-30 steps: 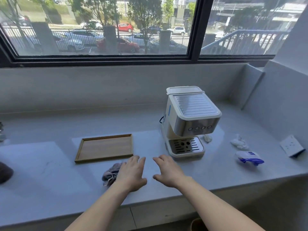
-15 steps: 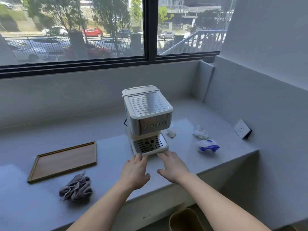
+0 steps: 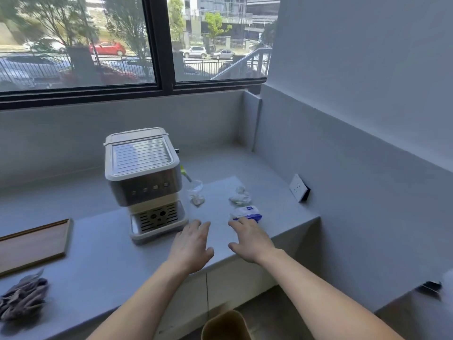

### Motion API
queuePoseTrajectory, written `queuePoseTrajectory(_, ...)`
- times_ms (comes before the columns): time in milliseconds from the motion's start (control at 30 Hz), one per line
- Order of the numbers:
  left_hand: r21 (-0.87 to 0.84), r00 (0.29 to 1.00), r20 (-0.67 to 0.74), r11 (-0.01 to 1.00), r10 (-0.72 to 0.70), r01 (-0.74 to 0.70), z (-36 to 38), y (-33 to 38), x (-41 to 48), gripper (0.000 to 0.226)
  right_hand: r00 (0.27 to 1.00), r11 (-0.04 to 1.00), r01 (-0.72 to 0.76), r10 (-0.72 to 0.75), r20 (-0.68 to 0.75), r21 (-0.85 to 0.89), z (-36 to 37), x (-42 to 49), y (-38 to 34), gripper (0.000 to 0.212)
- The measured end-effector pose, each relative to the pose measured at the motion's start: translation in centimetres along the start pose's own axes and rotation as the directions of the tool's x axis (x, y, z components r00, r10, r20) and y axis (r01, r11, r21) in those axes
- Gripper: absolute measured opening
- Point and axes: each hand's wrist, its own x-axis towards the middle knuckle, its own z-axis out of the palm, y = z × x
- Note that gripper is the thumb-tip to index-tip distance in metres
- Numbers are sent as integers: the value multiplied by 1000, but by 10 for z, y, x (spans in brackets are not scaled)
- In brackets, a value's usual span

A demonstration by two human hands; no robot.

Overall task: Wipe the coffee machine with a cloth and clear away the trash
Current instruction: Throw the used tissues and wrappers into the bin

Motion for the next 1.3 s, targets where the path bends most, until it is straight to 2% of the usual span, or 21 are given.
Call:
queuePoseTrajectory(267, -50, 999, 24, 998, 41, -39, 11, 34, 46, 64, 993, 993, -100, 103, -57, 55, -13, 16, 54, 48)
queuePoseTrajectory(433, -129, 999, 35, 991, 38, -33, 17, 31, 98, 57, 958, 955, -245, 266, -111, 169, -19, 45, 80, 44)
queuePoseTrajectory(600, -180, 997, 12, 981, 79, -76, 18, 24, 163, 49, 937, 928, -332, 345, -53, 167, -21, 80, 93, 43)
queuePoseTrajectory(833, -199, 979, 146, 974, 139, -109, 39, 20, 245, 48, 913, 889, -408, 400, 80, 208, -4, 122, 90, 66)
queuePoseTrajectory(1067, -63, 919, 328, 975, 220, -211, 69, 23, 295, 73, 918, 911, -391, 375, 130, 134, 20, 138, 112, 54)
queuePoseTrajectory(1100, -12, 917, 326, 970, 232, -241, 73, 24, 300, 66, 920, 912, -387, 372, 127, 133, 22, 139, 117, 52)
queuePoseTrajectory(1167, 77, 924, 292, 957, 246, -279, 78, 25, 306, 37, 923, 914, -380, 366, 120, 140, 25, 136, 127, 49)
queuePoseTrajectory(1233, 27, 941, 255, 971, 223, -238, 81, 24, 304, 18, 926, 914, -374, 360, 111, 160, 28, 131, 133, 44)
queuePoseTrajectory(1300, -11, 951, 238, 980, 197, -200, 80, 21, 296, 12, 931, 909, -366, 353, 96, 199, 28, 125, 138, 39)
